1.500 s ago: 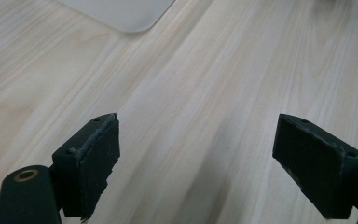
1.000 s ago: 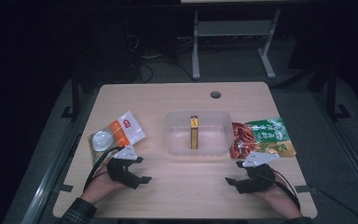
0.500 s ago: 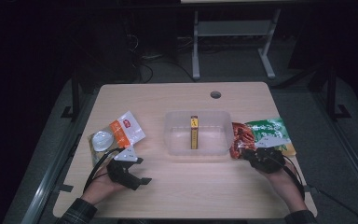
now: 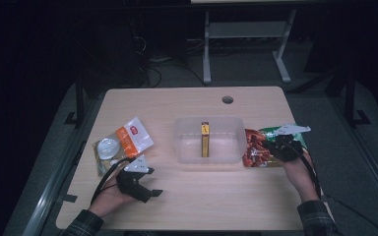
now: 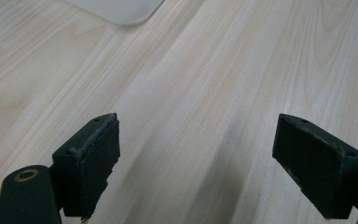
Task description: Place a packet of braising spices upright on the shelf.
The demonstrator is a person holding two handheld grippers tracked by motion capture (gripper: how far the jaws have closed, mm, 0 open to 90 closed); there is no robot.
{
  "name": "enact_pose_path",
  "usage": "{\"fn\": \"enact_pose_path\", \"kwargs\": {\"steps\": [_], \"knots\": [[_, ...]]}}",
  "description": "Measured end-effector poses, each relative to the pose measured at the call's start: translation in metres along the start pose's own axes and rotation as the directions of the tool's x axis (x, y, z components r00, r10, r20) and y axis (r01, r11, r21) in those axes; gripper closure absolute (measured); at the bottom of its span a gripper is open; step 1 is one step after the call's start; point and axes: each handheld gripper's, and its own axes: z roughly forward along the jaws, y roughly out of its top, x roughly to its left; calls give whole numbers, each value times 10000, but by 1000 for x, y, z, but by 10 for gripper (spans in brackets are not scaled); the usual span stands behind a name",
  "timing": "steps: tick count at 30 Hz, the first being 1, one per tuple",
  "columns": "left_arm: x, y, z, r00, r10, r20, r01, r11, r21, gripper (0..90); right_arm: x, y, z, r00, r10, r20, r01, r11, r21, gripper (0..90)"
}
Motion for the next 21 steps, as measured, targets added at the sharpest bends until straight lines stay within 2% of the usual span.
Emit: {"fn": "enact_pose_path", "kwargs": {"steps": [5, 10, 16, 19, 21], "knots": [[-1, 0, 0, 10000, 2, 9, -2, 10000, 73, 142, -13, 10, 10, 9996, 207, 205, -204, 9997, -158, 896], [-1, 0, 1, 10000, 19, 19, -20, 10000, 89, 142, -23, 19, 25, 9980, 310, 558, -309, 9995, -41, 898], [-1, 0, 1, 10000, 5, -1, -5, 10000, 76, 142, -37, 22, 46, 9962, 383, 777, -386, 9993, 25, 887], [-1, 0, 1, 10000, 87, 29, -88, 9998, 193, 142, -44, 22, 59, 9948, 591, 825, -587, 9982, -76, 899], [-2, 0, 1, 9999, 91, 48, -92, 9997, 218, 143, -49, 19, 68, 9935, 667, 923, -675, 9977, 47, 900]]}}
